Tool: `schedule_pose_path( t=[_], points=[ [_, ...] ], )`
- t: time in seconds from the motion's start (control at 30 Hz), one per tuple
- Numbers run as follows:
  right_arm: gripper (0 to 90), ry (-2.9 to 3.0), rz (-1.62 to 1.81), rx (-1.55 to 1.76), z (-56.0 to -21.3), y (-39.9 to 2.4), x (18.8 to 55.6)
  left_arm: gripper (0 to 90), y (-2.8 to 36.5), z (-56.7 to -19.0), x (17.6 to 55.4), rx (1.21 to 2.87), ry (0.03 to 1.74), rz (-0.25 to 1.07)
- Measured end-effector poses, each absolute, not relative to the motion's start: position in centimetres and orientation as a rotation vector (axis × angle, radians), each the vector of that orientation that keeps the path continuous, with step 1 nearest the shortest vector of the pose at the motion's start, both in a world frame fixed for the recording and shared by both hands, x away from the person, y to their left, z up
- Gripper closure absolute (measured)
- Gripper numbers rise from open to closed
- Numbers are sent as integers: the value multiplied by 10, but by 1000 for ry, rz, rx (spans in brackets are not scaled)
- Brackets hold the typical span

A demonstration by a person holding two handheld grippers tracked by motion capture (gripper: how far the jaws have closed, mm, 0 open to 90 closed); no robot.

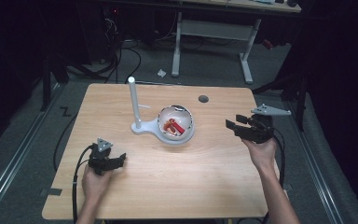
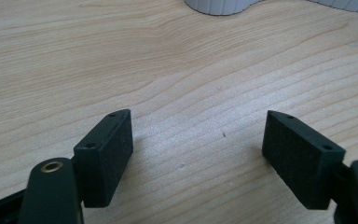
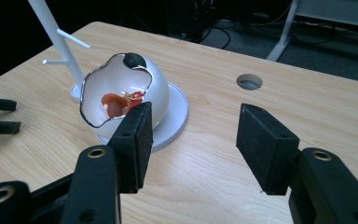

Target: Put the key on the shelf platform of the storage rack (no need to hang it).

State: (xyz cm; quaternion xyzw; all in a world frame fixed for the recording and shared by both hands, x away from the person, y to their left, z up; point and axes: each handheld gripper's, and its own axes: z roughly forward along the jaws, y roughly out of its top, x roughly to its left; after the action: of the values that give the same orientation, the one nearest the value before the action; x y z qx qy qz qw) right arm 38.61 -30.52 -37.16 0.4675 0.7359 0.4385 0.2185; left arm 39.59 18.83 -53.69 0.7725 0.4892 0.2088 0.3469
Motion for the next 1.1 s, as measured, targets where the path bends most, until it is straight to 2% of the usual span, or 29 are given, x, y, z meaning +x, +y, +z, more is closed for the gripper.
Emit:
schedule_pose_path(
  t=[0.33, 1.1],
  points=[
    [461, 1967, 1278, 1311, -372, -325, 364, 250, 189, -537, 396, 2005, 1269, 539],
    [463, 1945, 1309, 1343, -405, -336, 338, 249, 189, -537, 396, 2005, 1269, 539]
  ],
)
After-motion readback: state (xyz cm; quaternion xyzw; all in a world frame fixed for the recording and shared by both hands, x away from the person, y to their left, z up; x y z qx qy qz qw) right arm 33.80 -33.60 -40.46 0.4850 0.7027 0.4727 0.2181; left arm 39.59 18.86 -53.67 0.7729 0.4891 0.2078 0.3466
